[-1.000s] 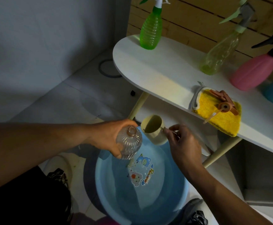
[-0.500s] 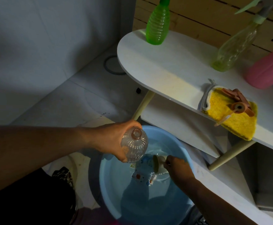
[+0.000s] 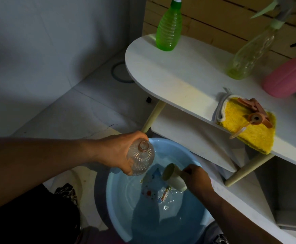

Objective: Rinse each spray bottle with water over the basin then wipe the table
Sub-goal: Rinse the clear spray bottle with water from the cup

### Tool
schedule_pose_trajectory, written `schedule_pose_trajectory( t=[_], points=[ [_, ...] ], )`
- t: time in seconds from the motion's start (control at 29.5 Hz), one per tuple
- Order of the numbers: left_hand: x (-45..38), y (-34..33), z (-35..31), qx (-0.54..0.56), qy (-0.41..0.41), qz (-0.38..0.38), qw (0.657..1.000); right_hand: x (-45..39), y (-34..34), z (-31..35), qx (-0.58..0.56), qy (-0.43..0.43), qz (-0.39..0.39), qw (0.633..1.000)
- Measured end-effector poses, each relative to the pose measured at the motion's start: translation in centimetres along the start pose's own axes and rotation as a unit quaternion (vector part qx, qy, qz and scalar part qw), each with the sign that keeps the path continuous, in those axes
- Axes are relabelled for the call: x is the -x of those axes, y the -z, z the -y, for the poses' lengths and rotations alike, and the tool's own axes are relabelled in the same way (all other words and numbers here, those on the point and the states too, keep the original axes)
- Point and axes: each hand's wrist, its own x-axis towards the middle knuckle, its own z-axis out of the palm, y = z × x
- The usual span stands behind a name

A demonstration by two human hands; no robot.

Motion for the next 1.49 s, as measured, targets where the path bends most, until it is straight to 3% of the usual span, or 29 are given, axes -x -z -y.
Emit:
schedule_pose_trajectory(
  t=[0.17, 0.44, 0.64, 1.49],
  points=[
    [0.2, 0.2, 0.0, -0.003, 0.004, -0.003, 1.000, 1.5, 3.6, 2.0, -0.079, -0.011, -0.043, 0.996],
    [-0.4, 0.2, -0.1, -0.001, -0.004, -0.007, 1.000, 5.4, 8.7, 6.1, -0.251, 0.051, -0.127, 0.958],
    [-0.7, 0.3, -0.3, -0.009, -0.003, -0.020, 1.000, 8.2, 11.6, 8.9, -0.278, 0.114, -0.162, 0.940],
    [-0.8, 0.2, -1.3, -0.009, -0.014, -0.014, 1.000, 11.7, 12.3, 12.2, -0.113, 0.296, -0.273, 0.908]
  ],
)
